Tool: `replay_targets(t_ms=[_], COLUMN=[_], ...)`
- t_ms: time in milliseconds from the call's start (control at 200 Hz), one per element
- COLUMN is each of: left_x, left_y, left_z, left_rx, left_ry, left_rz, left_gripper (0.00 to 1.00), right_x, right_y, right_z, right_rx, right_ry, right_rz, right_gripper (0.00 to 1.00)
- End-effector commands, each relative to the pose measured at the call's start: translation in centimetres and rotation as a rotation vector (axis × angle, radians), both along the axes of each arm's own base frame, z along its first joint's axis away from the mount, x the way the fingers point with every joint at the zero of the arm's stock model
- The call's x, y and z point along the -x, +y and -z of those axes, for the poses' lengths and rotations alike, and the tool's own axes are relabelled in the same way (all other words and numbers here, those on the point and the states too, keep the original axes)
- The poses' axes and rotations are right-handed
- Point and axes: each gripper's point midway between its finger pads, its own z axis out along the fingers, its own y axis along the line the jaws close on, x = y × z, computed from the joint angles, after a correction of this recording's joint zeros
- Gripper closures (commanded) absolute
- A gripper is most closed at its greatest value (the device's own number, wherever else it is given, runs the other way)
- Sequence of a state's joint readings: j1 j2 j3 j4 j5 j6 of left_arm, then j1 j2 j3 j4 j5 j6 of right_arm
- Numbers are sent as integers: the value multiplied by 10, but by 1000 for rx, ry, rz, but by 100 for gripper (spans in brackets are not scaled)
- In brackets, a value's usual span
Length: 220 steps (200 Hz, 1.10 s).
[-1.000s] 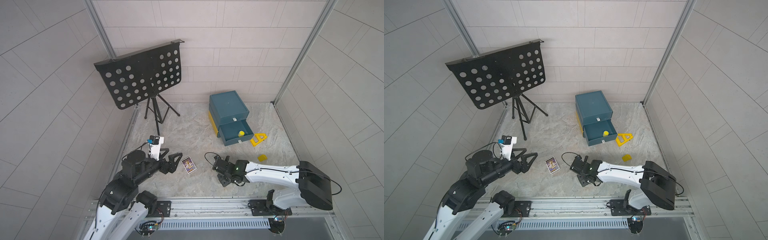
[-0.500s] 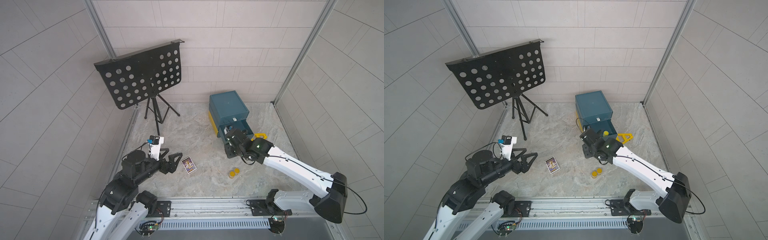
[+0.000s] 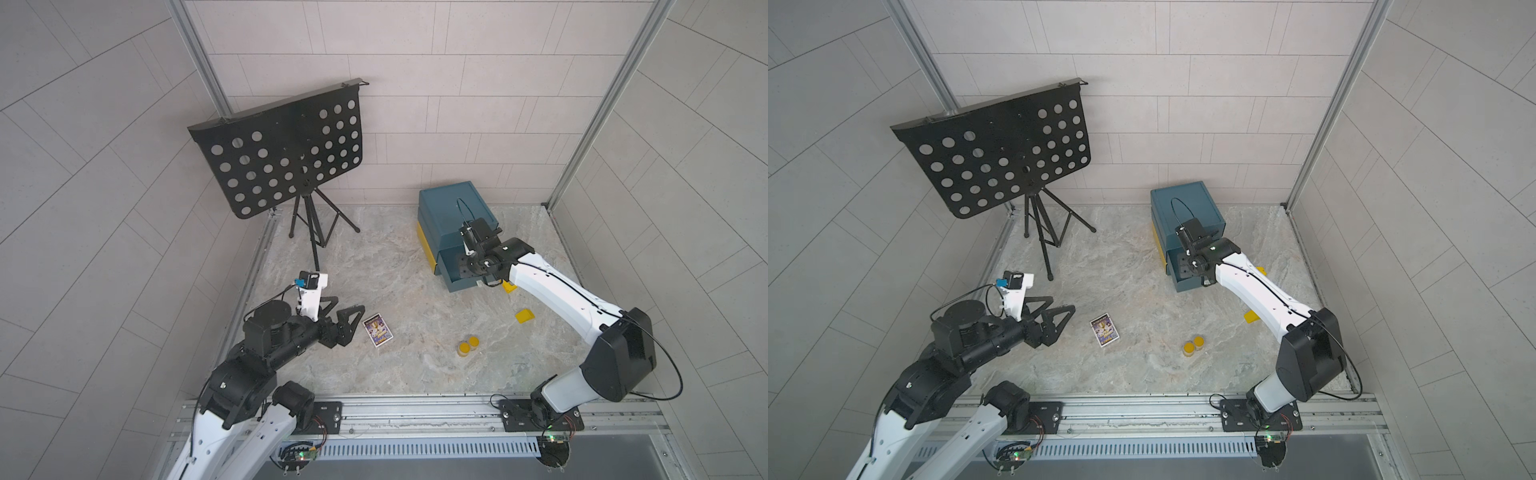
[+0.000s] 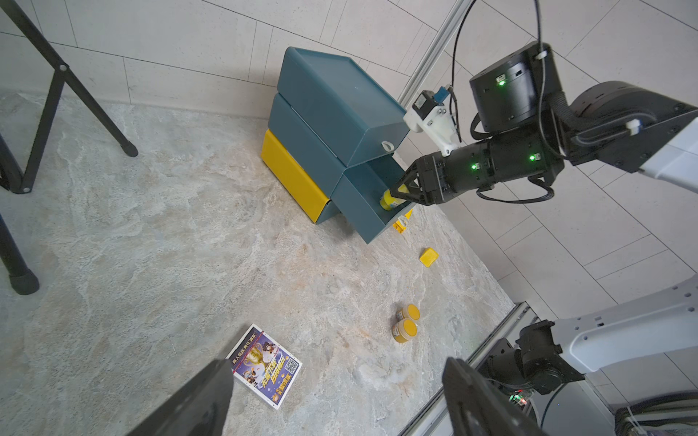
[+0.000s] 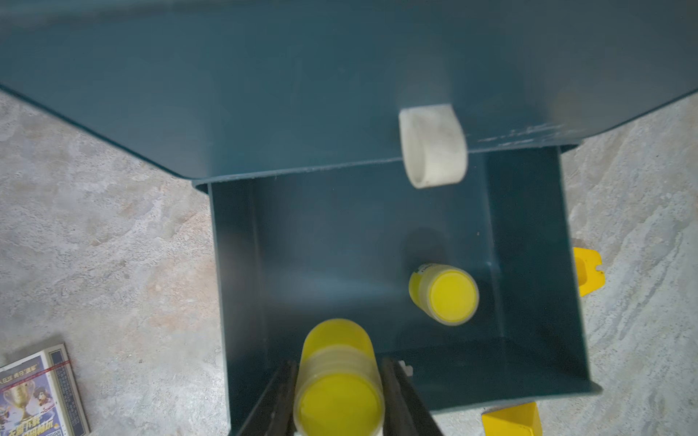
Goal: Put the paint cans in the drawer according to color
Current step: Place the paint can in the drawer.
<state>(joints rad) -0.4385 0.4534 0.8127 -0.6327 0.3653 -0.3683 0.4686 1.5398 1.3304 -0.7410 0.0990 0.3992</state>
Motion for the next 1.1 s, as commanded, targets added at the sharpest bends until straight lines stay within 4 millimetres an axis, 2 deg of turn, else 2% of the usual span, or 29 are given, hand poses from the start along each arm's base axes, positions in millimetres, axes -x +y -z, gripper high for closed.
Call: replay_targets(t_ms=[0,270,690,781,921,1096], left_x=[-2,-2,-2,-2,-2,-2], left_y=[2,2,1,1,2,1], left_z=[-5,-5,-5,-5,-4,-5], left_rx=[9,8,7,7,6,7], left_ry=[-28,-28,-25,-25,-24,-25], left_rz=[-11,-11,-10,-9,-12,-8], left_gripper=[6,6,6,6,6,6], right_x=[-9,-14,-19,-20,-20,-21], right_y=[-1,-4,-2,-2,-1,0], right_z=[0,26,44,45,44,26], right_rx=[-6,-1,-6,-7,-9,-24], right_ry=[-8,41,84,89,86,51], right_rz=[8,24,29,28,27,11], right_gripper=[73,72,68,67,58,48])
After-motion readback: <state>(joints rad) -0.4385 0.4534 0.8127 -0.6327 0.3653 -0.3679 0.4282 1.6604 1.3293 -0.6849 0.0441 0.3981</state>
